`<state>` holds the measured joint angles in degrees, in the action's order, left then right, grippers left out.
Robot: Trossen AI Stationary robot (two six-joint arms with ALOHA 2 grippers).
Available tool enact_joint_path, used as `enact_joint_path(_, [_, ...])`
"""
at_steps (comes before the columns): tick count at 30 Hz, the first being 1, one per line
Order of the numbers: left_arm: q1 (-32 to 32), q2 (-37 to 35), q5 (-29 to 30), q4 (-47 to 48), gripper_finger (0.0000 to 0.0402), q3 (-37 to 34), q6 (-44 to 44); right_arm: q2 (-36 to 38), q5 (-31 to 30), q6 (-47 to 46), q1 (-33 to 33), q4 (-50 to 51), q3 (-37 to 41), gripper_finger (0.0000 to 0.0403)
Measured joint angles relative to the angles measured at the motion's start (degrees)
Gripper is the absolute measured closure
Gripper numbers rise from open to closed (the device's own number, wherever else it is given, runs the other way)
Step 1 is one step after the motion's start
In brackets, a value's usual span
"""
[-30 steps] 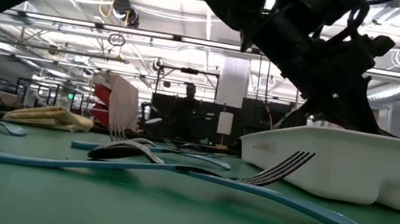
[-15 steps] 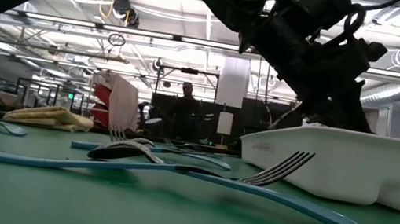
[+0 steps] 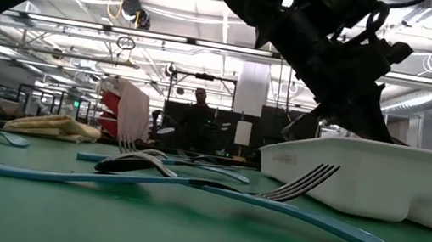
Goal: Sort silverware
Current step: Put the top blue knife into the tray
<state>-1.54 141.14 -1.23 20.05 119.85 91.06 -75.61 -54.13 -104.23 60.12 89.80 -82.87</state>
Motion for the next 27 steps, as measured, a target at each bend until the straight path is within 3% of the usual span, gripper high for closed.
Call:
enact_joint_path(4, [0.0,0.0,-0.3,3.2,0.0397,1.5,-2.4,0.0,0.0,-0.1,0.0,-0.2,0.0,0.0183])
enact_joint_path(13, [1.6,-0.3,-9.3,16.8,0.04,8.8,-0.9,0.0,0.0,-2.1,0.0,-0.3,0.0,0.0183])
enact_joint_path(27, [2.5,-0.1,-12.2,16.5,0.0395,8.9,6.2,0.0,-1.5,-3.1,-0.2,-0.9,0.0,0.0184])
